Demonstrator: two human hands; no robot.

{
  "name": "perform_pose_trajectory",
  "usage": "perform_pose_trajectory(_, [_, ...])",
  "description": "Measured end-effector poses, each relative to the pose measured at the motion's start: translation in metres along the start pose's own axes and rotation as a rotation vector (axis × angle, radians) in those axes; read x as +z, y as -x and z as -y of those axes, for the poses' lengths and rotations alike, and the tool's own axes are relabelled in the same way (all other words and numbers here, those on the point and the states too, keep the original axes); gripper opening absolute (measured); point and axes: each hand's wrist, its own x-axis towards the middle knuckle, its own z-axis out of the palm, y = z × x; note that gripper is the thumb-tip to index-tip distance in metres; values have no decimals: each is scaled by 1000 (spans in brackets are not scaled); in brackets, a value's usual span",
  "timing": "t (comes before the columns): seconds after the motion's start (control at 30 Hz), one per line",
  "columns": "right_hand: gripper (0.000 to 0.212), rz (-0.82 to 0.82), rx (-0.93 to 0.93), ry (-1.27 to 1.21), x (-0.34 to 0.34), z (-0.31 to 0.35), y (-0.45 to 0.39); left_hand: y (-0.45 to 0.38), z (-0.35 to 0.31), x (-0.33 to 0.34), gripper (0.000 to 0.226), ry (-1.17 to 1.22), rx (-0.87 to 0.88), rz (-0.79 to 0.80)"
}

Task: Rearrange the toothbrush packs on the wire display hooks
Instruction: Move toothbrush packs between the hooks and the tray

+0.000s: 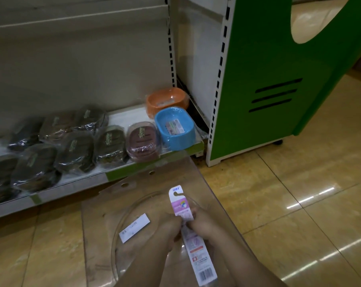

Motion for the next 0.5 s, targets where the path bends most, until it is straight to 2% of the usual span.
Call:
perform_pose_trajectory(0.07, [31, -26, -49, -7, -8, 34, 27, 4, -5, -5, 7, -19, 60, -35])
perform_pose_trajectory(0.13, [24, -24, -104, -47, -13, 58, 44, 3, -10, -10, 13, -28, 111, -112])
perform_pose_trajectory(0.23, [21, -50, -91, -122, -16, 79, 52, 9, -23, -22, 19, 6, 144, -106])
perform_pose_trajectory(0.4, [6, -83, -159, -209, -20, 111, 59, 23, -46, -43, 5, 75, 262, -104])
perform_pose_trajectory(0.5, [11, -105, -188, -209, -25, 136, 68, 34, -61, -56, 4, 86, 360, -93])
